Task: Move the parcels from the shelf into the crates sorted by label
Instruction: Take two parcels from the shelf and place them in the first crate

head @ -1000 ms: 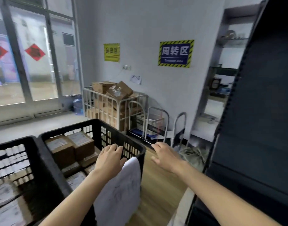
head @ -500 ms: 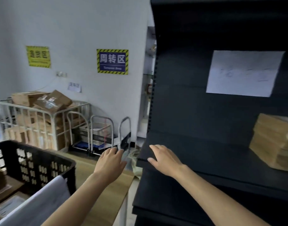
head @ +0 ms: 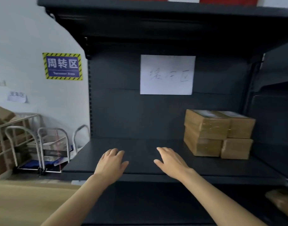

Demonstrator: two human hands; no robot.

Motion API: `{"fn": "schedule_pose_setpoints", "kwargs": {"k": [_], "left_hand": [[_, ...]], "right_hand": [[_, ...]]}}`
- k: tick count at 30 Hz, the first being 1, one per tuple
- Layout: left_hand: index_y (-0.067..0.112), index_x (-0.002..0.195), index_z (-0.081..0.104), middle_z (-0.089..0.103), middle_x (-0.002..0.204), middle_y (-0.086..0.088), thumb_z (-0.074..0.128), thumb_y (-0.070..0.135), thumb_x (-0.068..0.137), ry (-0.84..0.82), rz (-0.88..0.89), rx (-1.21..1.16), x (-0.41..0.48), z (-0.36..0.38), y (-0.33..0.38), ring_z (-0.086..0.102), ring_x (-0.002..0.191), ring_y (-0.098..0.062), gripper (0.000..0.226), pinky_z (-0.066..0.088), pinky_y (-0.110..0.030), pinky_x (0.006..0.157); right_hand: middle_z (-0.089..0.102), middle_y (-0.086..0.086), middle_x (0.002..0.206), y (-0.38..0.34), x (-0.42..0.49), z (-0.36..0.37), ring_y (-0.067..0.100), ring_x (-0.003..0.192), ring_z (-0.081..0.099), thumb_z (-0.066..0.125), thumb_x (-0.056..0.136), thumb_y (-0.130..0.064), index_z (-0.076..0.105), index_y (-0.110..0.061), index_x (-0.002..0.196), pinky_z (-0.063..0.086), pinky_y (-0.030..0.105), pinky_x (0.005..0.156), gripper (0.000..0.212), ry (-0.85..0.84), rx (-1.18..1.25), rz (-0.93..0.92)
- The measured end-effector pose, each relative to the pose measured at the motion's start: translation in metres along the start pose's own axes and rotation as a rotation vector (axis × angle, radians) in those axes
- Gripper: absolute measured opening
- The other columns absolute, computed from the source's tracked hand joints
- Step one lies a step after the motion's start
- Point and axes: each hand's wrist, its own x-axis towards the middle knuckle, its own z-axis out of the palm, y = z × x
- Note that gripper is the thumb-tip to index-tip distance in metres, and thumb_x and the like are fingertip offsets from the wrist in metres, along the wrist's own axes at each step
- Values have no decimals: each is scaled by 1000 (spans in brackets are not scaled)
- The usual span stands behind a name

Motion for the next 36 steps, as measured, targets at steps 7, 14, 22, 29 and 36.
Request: {"fn": "schedule_pose_setpoints", "kwargs": {"k": [7, 14, 22, 29, 36], "left_hand": [[19, 143, 31, 35, 147, 0, 36, 42, 97, -54, 56, -72, 33, 33, 110, 26, 139, -19, 52, 24, -30, 114], [16, 143, 34, 33, 149, -4, 40, 42, 96, -176, 37, -386, 71, 55, 193, 27, 138, -21, 54, 30, -33, 111], [12, 142, 35, 38, 147, -6, 38, 43, 97, -212, 32, -621, 126, 60, 232, 35, 136, -21, 55, 30, -30, 108], [21, 121, 53, 50, 132, -3, 33, 46, 97, -224, -13, -877, 181, 58, 248, 45, 123, -19, 40, 31, -34, 108], [9, 133, 48, 53, 135, -6, 33, 56, 93, -243, -90, -1039, 216, 48, 280, 48, 122, -24, 64, 37, -32, 98]], "right_hand": [[32, 3, 150, 115, -31, -33, 19, 137, 32, 41, 98, -36, 22, -14, 147, 32, 32, 108, 58, 32, 31, 121], [36, 5, 148, 206, -48, -56, 19, 136, 35, 43, 97, -37, 24, -14, 146, 34, 31, 108, 58, 93, 72, 267], [43, 6, 142, 251, -28, -76, 21, 129, 42, 42, 97, -37, 24, -13, 147, 37, 31, 104, 58, 162, 118, 368], [37, 7, 147, 269, 14, -95, 21, 137, 33, 42, 97, -37, 29, -10, 145, 29, 31, 109, 57, 303, 188, 425], [47, 8, 140, 283, 45, -101, 22, 128, 45, 42, 96, -40, 40, -7, 138, 35, 31, 105, 54, 406, 368, 503]]}}
